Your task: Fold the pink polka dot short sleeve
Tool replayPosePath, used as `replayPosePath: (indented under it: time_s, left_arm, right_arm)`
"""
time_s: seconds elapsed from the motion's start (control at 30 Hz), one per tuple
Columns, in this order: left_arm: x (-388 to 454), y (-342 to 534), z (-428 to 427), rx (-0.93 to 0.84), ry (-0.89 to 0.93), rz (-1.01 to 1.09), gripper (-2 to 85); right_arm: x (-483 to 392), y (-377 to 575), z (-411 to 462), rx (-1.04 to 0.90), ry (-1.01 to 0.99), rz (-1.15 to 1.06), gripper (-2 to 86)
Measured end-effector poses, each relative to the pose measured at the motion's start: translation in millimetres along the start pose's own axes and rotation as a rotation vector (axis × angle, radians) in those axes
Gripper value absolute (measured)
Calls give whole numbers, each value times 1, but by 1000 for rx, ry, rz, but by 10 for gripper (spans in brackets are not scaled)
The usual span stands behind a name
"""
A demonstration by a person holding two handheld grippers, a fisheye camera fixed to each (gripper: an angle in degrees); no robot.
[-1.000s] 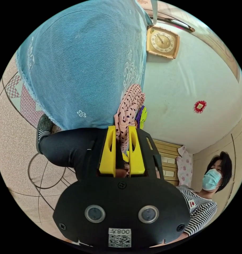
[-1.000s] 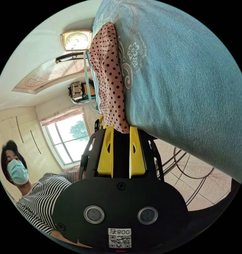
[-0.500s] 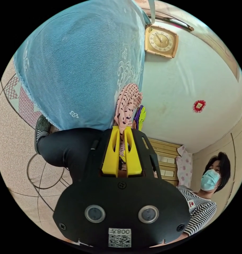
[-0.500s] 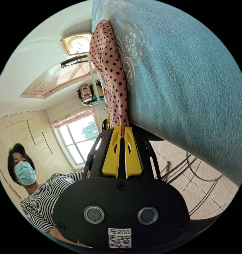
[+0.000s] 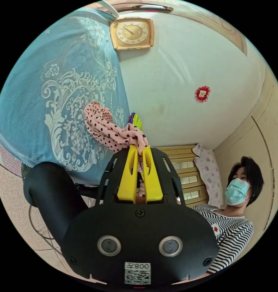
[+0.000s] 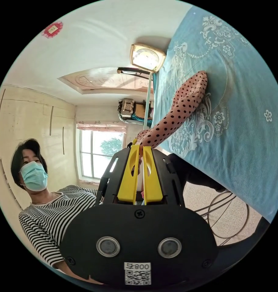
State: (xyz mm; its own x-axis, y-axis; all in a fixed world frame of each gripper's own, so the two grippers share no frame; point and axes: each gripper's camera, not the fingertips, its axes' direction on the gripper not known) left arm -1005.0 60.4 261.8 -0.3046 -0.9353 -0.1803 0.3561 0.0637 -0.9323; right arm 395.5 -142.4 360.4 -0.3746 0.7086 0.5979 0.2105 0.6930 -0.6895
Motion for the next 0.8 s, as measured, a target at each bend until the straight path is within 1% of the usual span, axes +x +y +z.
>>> replayPosePath:
  time_s: [0.37, 0.63, 0.8]
  left_arm:
    - [54, 44, 103, -91, 87, 135, 26]
    - [77, 60, 191, -197, 144, 184, 25]
    - [84, 66, 250, -274, 175, 184, 24]
  right_arm:
    - [-117, 92, -55, 88, -29, -146, 16]
    - [-209, 155, -101, 182, -1, -255, 15]
    - [-250, 190, -125, 246, 3, -277, 16]
